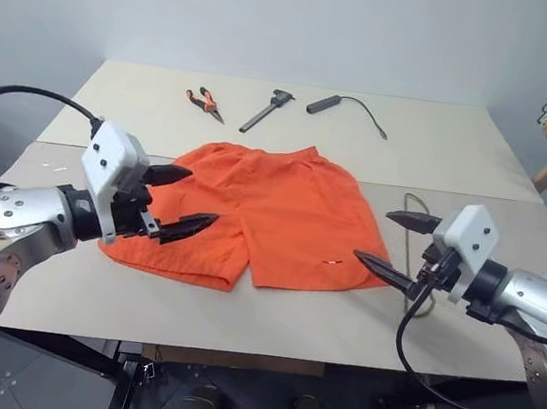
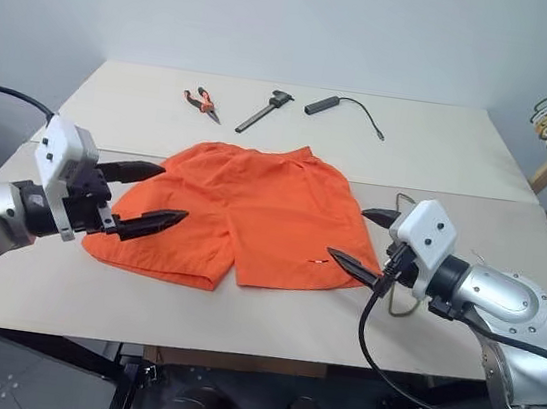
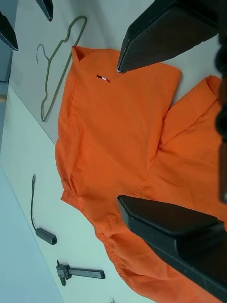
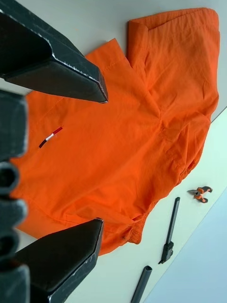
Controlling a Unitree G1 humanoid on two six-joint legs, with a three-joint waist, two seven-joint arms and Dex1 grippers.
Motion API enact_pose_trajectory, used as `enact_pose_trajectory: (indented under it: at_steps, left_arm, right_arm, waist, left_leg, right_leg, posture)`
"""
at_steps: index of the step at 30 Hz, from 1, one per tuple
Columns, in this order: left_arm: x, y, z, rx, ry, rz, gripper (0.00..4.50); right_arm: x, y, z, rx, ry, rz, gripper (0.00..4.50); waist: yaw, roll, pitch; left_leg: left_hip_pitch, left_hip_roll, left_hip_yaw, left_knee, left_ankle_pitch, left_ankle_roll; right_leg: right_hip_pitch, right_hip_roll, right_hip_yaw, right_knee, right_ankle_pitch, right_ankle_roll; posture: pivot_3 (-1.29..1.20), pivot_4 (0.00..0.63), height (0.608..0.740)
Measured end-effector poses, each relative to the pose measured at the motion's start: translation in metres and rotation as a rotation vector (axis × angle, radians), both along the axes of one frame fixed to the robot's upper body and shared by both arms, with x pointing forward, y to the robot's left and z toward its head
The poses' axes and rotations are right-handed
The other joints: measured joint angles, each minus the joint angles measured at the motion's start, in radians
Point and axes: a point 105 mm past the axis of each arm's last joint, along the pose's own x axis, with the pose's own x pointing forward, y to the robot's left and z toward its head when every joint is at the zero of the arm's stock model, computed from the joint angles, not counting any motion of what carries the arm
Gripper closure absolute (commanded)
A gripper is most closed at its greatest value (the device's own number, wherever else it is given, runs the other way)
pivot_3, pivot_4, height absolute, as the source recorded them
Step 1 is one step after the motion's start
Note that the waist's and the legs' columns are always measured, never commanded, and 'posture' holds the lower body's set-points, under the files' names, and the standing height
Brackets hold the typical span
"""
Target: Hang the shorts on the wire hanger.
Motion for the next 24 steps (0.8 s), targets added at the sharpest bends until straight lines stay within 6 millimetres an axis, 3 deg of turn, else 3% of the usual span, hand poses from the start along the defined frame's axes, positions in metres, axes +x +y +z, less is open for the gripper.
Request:
enact_pose_trajectory:
  at_steps: [17,24]
  left_arm:
    - [-0.005,-0.004,0.002,-0.025,0.011,-0.046,0.01]
    - [-0.003,-0.005,0.002,-0.031,0.007,-0.042,0.01]
  right_arm:
    - [0.001,0.001,0.0,-0.031,0.001,0.007,0.0]
    - [0.013,-0.016,-0.025,-0.374,-0.022,0.041,0.0]
  waist:
    - [0.0,0.0,0.0]
    - [-0.007,0.0,0.0]
  left_leg:
    - [0.003,0.002,0.005,0.0,-0.001,0.001]
    - [0.004,0.002,0.009,0.0,-0.003,0.003]
  right_leg:
    - [0.0,0.002,0.007,0.0,0.001,0.001]
    - [0.0,0.003,0.009,-0.001,0.002,0.001]
  posture:
    - [0.0,0.068,0.74]
    - [-0.04,0.083,0.74]
